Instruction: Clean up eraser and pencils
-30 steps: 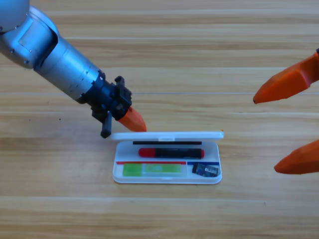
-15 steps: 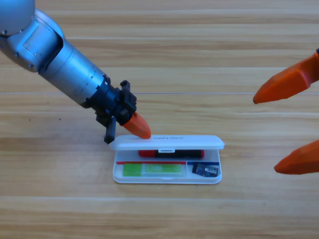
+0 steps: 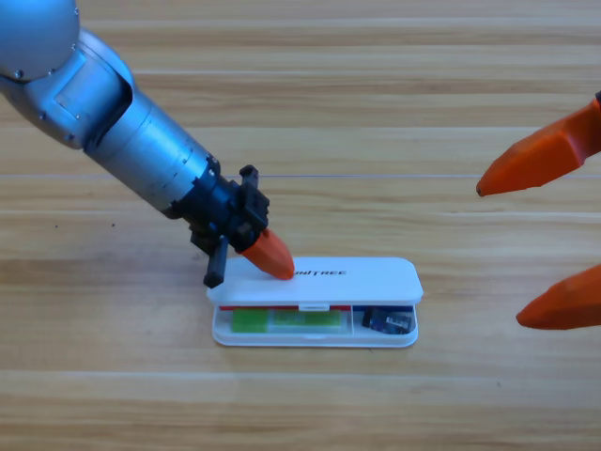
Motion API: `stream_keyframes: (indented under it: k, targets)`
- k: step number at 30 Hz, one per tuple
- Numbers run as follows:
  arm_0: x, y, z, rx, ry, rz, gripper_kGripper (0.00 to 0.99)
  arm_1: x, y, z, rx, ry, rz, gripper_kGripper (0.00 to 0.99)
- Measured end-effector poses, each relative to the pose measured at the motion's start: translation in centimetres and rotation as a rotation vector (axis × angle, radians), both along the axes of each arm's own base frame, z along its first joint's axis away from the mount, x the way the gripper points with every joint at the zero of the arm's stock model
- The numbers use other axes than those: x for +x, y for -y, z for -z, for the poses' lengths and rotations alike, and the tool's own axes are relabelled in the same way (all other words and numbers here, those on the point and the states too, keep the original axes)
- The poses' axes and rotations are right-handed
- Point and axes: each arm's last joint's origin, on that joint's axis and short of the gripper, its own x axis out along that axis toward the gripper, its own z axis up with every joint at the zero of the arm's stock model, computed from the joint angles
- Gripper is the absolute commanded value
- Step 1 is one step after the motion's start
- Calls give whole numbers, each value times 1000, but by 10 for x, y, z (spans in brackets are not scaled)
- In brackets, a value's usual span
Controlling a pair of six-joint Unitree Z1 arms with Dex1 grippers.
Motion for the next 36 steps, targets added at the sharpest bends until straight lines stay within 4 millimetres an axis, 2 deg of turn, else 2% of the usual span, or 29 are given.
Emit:
stream_keyframes:
  k: [6, 24, 36]
  targets:
    - [-2, 5, 1, -5, 7, 14, 0, 0, 0, 0, 0, 0, 0, 931]
    - [0, 15, 20, 5, 1, 34, 0, 0, -1, 0, 0, -1, -2, 931]
    - [0, 16, 23, -2, 12, 39, 0, -1, -1, 0, -1, -4, -5, 931]
